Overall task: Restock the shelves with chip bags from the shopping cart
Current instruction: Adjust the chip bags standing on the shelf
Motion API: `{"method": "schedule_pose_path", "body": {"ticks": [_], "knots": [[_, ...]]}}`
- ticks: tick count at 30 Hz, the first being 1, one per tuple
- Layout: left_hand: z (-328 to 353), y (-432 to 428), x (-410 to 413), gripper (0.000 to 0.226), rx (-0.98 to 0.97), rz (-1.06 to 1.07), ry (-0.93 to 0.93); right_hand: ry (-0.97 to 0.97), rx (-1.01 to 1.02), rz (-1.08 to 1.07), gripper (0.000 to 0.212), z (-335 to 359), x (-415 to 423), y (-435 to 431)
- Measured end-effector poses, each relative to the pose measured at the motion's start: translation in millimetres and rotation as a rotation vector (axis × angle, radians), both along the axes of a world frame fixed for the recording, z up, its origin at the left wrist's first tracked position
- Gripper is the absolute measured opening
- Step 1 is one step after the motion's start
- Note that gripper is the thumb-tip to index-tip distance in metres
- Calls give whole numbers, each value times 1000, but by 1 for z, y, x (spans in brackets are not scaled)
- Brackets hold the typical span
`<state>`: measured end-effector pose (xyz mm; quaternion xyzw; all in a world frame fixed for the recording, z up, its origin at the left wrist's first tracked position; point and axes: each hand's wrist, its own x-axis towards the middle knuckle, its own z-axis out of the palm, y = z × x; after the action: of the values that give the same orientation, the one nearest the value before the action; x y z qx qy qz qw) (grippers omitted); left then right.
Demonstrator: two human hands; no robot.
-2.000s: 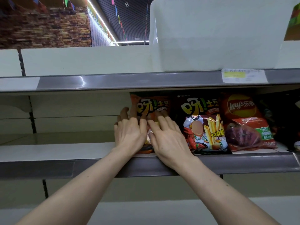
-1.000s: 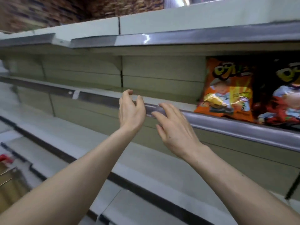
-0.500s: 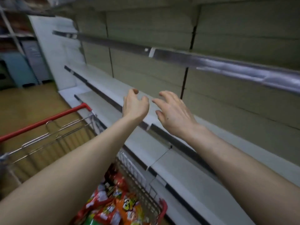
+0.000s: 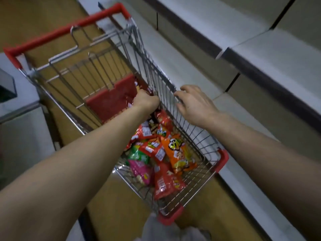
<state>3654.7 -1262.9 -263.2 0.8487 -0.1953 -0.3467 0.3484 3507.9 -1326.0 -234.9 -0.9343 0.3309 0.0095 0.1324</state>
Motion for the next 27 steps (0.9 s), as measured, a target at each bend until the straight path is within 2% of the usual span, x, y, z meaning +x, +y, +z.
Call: {"method": "schedule_pose_path", "body": {"ticks": [5,7,13,17,21,25,27], "knots": [[-70,21,3,12,79,12,96,89,88,6,39,-66,8,9],[-92,25,-1,19,94,31,154,110,132,-16,38,-92,6,8],[-156,35,-15,9,184,109,286,190,216,-86,40,-163,-12,5],[-194,34,-35,7,174,127,369,239,319,-172,42,-214,-26,1],[-227,28,-50,20,254,203,504,265,427,-294,44,-256,-37,-2],[-249,23,-63,15,300,203,600,240,583,-458,48,-286,-48,2],[-265,23,-70,42,292,225,666,242,649,-507,51,-296,-50,6]]}}
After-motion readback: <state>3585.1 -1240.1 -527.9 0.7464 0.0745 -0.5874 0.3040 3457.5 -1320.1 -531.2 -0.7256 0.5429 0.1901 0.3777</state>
